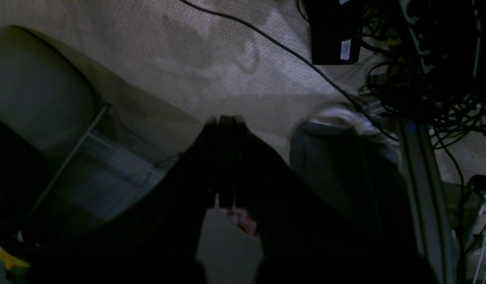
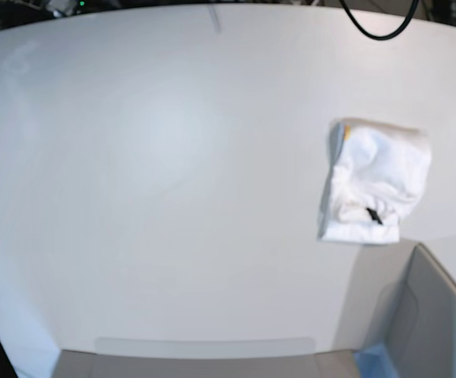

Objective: Layout the t-shirt on the table in an organized manner, then fold the t-shirt properly

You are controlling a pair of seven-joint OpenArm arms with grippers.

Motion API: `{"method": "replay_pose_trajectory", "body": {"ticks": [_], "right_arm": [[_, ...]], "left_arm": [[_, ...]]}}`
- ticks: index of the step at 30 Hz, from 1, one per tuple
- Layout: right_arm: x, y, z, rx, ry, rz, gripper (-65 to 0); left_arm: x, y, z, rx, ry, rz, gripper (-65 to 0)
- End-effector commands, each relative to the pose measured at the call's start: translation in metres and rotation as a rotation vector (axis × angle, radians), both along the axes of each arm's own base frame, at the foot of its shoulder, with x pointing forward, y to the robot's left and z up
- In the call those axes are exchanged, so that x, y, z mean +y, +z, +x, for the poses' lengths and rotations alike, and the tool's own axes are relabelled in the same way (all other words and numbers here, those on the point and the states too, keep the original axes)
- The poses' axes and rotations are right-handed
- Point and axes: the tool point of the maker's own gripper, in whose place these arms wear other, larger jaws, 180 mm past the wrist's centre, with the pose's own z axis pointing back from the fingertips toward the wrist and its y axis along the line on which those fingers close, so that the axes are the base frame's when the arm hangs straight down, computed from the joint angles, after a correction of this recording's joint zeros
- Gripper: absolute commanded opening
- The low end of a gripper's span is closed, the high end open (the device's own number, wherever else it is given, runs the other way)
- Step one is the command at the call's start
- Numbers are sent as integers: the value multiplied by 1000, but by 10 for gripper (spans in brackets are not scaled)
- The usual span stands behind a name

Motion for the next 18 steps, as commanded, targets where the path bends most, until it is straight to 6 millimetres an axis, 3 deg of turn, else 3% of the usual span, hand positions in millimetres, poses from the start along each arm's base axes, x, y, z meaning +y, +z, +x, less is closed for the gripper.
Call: {"method": "replay_pose_trajectory", "body": {"ticks": [1,6,12,18], "right_arm": [[-2,0,16,-18,7,-1,-650],[14,-4,31,-41,6,25,-650],[19,-9,45,-57,-4,13,-650],[17,-14,40,-34,-22,-27,-650]], "left_arm": [[1,0,9,-14,-1,-1,-650],[-6,-1,24,-37,-3,-12,-650],[-37,0,39,-68,11,-58,-650],[-48,1,62,-114,21,-74,-650]]}}
